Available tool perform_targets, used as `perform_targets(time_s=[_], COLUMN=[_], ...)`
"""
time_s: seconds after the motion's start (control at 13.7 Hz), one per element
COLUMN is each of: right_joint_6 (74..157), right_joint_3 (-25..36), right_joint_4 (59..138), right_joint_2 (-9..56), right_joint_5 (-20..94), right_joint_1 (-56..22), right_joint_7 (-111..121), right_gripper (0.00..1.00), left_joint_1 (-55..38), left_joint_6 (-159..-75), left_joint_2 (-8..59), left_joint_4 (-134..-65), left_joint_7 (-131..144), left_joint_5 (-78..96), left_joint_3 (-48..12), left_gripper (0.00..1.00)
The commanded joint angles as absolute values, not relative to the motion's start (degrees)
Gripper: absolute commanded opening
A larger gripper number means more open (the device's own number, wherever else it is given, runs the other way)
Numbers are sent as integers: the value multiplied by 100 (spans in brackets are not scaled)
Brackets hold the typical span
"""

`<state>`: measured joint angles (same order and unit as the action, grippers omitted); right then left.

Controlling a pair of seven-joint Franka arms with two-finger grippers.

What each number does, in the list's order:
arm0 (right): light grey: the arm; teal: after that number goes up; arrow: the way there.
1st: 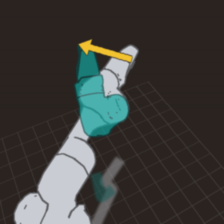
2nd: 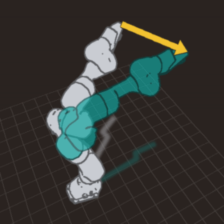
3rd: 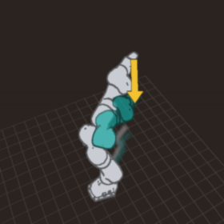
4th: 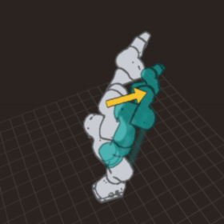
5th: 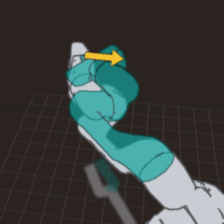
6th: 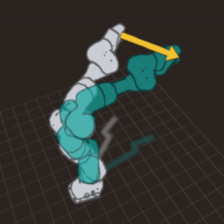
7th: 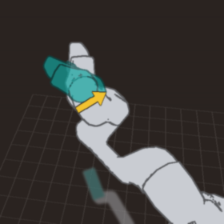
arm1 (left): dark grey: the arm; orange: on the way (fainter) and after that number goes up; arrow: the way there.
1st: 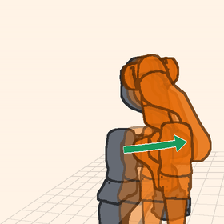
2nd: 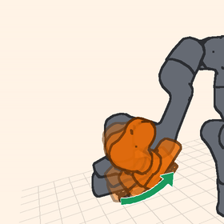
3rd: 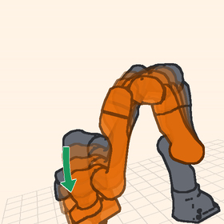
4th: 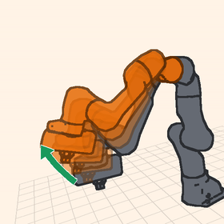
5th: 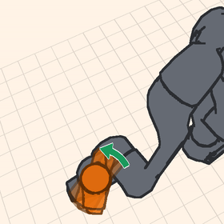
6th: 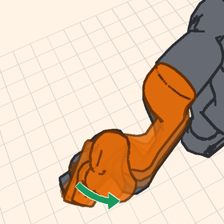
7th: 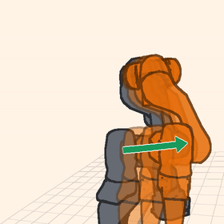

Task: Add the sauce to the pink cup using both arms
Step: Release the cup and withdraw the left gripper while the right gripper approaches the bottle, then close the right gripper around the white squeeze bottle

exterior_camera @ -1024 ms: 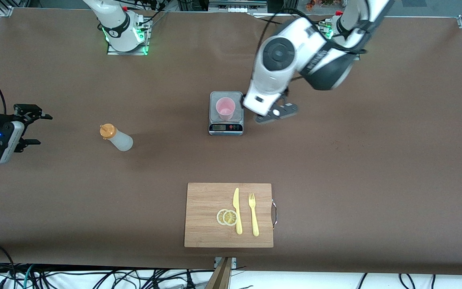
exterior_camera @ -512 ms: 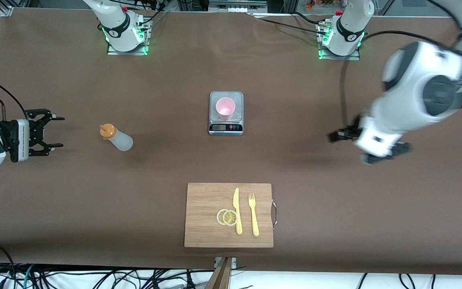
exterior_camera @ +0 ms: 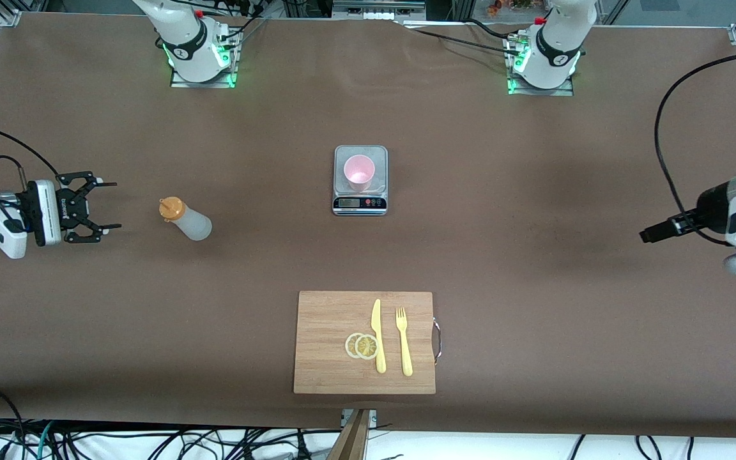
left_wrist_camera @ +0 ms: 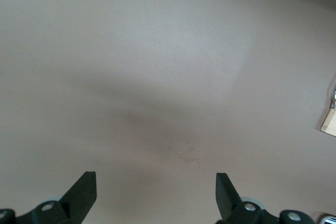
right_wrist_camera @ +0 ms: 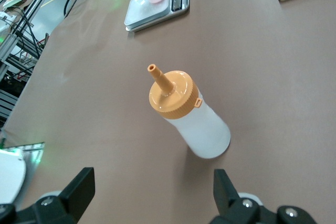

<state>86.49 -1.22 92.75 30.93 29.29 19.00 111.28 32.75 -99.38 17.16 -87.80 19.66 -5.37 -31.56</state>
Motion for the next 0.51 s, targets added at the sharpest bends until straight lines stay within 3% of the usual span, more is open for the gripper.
perform_targets(time_s=[0.0, 0.15, 0.29, 0.44], right_joint_6=[8754, 8824, 8833, 8850], right_joint_3=[-149, -149, -149, -149], right_joint_4=[9518, 9519, 9614, 9825], right_joint_2=[3303, 3471, 3664, 3709], right_joint_5=[3418, 3480, 3673, 3919], right_joint_1=[2056, 2144, 2206, 2224], right_joint_7=[12003, 12312, 12689, 12989], right_gripper=[100, 100, 100, 100], left_joint_1=[3621, 3185, 1643, 480], left_joint_6=[-10098, -10134, -10099, -10046], left_joint_2=[1512, 1206, 653, 213], left_joint_4=[-8842, -8964, -9367, -9737], left_joint_7=[1434, 1144, 1099, 1055], left_joint_5=[-598, -423, -63, 0], left_joint_3=[-3226, -2606, -975, 136], left_gripper=[100, 100, 100, 100])
